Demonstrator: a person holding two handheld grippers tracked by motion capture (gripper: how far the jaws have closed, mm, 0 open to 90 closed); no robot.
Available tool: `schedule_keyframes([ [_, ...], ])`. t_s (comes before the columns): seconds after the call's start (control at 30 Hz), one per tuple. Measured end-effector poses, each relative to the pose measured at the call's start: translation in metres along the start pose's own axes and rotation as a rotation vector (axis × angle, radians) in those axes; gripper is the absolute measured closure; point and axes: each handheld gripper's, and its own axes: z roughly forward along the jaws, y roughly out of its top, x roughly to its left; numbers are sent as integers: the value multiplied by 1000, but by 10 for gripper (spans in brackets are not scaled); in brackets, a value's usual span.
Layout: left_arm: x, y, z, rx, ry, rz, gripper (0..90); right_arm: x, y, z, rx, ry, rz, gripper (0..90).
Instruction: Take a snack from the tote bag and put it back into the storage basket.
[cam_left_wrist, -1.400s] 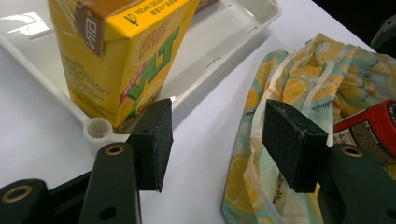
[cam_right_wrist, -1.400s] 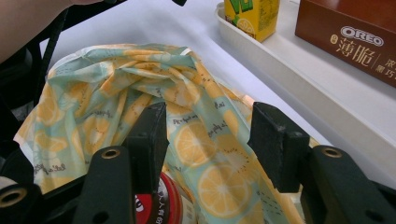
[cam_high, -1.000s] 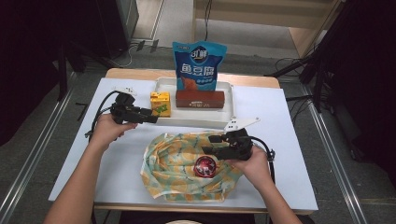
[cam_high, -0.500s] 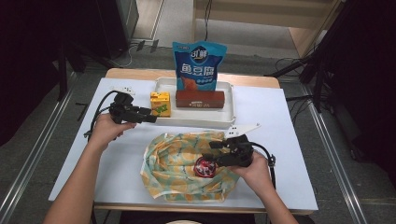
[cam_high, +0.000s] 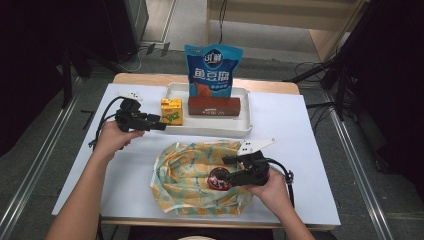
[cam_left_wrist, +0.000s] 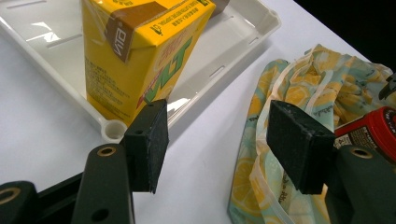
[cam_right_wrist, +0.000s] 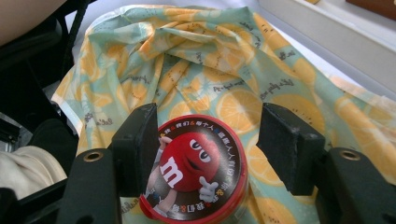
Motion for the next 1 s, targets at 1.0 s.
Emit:
schedule_keyframes([
  [1.0,3,0,-4,-9,3,-21,387,13,-12,14,29,-29,-23,245],
])
